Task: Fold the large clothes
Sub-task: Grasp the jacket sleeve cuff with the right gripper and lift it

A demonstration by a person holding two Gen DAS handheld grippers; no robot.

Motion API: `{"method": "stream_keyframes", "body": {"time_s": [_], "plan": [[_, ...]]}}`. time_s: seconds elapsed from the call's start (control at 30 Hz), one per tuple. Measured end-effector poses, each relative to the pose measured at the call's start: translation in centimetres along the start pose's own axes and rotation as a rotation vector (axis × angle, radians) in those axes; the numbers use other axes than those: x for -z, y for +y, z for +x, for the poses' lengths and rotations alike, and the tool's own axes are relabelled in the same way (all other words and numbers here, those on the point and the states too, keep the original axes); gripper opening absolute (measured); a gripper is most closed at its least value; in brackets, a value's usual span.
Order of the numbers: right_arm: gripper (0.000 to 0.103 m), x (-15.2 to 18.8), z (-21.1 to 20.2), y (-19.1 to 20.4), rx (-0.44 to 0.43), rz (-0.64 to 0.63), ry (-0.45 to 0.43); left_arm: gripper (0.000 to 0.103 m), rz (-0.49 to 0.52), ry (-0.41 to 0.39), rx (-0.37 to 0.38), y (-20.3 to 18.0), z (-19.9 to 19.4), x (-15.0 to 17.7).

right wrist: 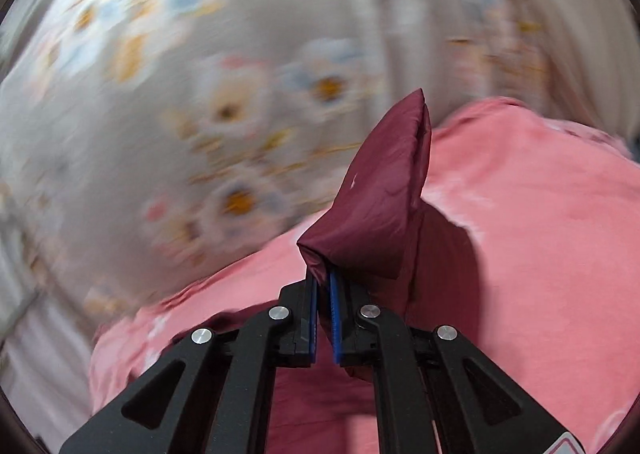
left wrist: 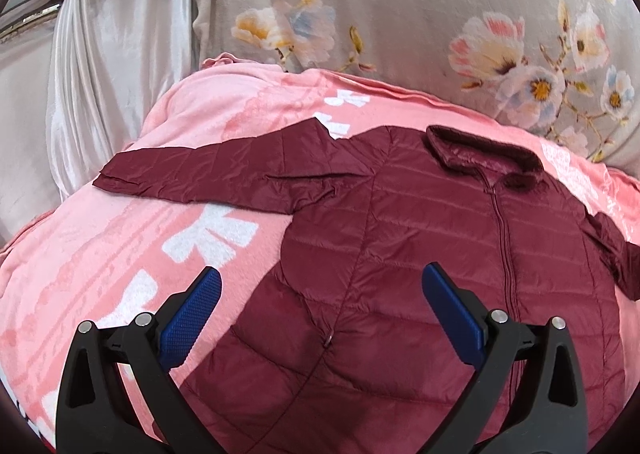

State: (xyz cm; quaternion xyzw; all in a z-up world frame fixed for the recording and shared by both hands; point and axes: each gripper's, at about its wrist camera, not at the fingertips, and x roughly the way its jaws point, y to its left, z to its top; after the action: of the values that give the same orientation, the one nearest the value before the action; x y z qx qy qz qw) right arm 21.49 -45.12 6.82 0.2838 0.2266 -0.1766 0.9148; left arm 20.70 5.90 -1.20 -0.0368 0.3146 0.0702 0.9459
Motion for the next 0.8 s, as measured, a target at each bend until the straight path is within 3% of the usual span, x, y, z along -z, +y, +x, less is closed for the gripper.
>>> {"method": "stream_keyframes", "body": {"time_s": [0.2, 0.4, 0.6, 0.8], "plan": [[0.006, 6.0, 4.4, 12.4, -0.247, -0.185, 0.176, 0.098, -0.024, -0.012, 0.009, 1.7, -0.2, -0.7], [0.006, 13.3, 7.3, 19.5, -0.385, -0.296, 0.337, 0.098, -0.041, -0.004, 0.021, 3.8, 0.5, -0.9], [0.006, 20.2, 10.4, 23.6, -0.418, -0.401, 0.501, 0.098, -0.063, 0.025, 0.046, 5.1, 1.8, -1.0], [0.006, 24.5, 12.1, 24.2, -0.383, -0.463, 0.59, 0.098, -0.068, 0.038, 0.067, 5.3, 2.6, -0.9]]}}
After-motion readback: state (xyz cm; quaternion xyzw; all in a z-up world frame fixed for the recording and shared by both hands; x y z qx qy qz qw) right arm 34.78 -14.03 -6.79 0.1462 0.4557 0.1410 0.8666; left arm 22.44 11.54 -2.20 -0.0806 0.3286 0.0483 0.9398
